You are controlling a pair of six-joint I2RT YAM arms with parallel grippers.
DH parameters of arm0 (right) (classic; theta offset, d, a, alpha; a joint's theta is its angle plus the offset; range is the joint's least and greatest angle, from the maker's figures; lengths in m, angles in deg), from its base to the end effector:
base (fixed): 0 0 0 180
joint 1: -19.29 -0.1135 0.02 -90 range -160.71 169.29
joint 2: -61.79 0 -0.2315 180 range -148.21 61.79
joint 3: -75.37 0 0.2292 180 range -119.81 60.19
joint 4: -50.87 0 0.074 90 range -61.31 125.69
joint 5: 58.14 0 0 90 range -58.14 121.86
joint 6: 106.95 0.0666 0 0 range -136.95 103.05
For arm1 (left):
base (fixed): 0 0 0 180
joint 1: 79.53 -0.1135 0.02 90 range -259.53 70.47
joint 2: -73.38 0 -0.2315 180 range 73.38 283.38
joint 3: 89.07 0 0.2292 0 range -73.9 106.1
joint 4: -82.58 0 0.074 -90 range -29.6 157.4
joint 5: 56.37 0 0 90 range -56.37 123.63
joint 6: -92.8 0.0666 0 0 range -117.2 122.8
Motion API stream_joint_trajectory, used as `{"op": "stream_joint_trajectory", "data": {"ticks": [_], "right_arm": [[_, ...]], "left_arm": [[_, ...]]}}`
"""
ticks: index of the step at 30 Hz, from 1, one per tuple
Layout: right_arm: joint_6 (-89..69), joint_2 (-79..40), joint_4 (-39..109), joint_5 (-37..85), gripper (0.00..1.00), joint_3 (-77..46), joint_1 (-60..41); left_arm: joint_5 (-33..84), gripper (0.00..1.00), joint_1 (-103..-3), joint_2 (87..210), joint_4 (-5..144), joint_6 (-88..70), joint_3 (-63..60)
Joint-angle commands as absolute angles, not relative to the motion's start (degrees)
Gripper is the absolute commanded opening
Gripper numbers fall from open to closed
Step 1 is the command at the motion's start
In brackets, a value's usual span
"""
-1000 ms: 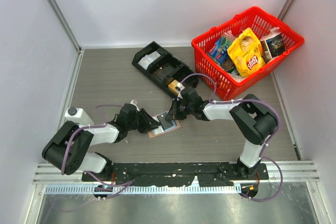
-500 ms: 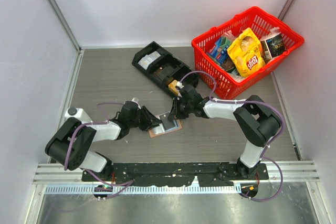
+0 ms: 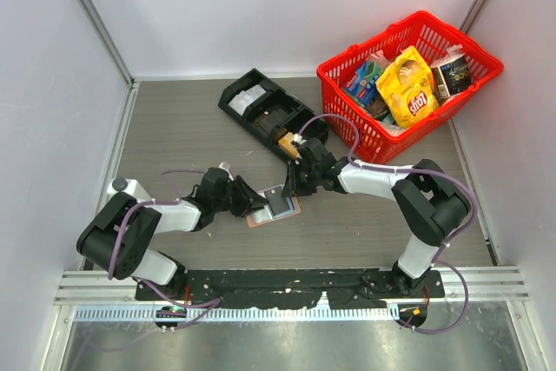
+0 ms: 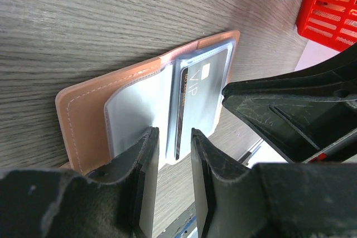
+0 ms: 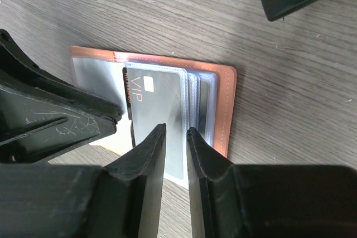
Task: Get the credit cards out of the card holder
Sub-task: Remove the credit card from the card holder.
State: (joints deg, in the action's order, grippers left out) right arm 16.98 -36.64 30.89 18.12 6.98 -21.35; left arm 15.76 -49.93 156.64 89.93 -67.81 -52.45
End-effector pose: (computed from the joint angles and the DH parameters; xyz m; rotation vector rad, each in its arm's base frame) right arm 0.2488 0.2344 0.1215 -0.2665 2.5942 0.8239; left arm 0.2130 -0.1445 0.0898 -0.7140 2.4505 -1.1821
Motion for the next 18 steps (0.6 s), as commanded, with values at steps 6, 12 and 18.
{"op": "stream_joint_trajectory", "data": {"ticks": [6,12,18], "right_arm": [[14.8,-35.5,30.9,16.9,0.25,5.4,-21.2],[15.4,-36.7,32.2,14.5,0.21,6.4,-21.3],[16.0,-37.2,33.5,13.8,0.2,8.1,-21.4]], "left_arm": [[14.3,0.33,-49.8,158.2,93.0,-68.3,-50.8],[14.1,0.33,-49.8,158.5,93.4,-68.5,-50.8],[13.6,0.33,-49.8,159.2,96.4,-70.1,-51.8]]}}
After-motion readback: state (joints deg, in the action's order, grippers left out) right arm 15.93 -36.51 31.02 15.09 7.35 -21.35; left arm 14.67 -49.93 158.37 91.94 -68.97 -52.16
